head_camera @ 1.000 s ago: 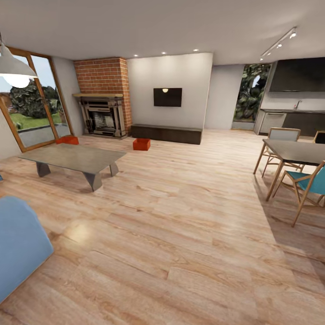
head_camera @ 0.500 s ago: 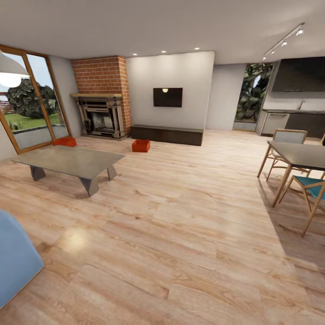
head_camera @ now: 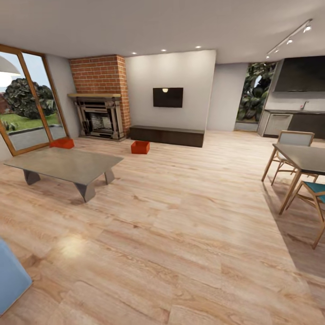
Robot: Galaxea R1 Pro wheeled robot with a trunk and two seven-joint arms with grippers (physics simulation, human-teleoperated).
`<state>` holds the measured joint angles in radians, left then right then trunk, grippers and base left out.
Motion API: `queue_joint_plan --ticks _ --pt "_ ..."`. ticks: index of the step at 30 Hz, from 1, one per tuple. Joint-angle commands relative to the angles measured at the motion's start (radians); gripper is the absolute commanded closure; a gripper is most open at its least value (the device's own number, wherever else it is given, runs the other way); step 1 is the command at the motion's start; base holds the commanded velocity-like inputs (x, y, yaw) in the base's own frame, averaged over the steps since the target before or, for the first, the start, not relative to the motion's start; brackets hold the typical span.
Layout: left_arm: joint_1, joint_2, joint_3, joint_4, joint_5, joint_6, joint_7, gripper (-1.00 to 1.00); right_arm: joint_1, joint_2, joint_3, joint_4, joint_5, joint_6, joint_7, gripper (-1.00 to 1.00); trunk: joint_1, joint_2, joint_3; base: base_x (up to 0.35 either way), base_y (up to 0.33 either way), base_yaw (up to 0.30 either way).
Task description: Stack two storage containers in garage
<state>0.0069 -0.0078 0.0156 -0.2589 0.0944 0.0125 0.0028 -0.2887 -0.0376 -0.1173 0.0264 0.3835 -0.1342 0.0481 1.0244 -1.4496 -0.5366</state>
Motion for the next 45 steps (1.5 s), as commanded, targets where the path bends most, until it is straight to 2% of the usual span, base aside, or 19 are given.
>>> queue_joint_plan --ticks 1,45 --pt "0.001 -0.001 0.001 -0.003 0.01 0.001 0.0 -1.0 -0.001 -0.001 -0.008 0.003 0.006 -0.005 0.002 -1.0 0.001 0.0 -0.001 0.338 0.0 0.0" --pt "0.001 -0.001 0.001 -0.003 0.01 0.001 0.0 -1.0 -0.001 0.0 -0.008 0.003 0.008 -0.005 0.004 -1.0 0.001 0.0 -0.001 0.338 0.0 0.0"
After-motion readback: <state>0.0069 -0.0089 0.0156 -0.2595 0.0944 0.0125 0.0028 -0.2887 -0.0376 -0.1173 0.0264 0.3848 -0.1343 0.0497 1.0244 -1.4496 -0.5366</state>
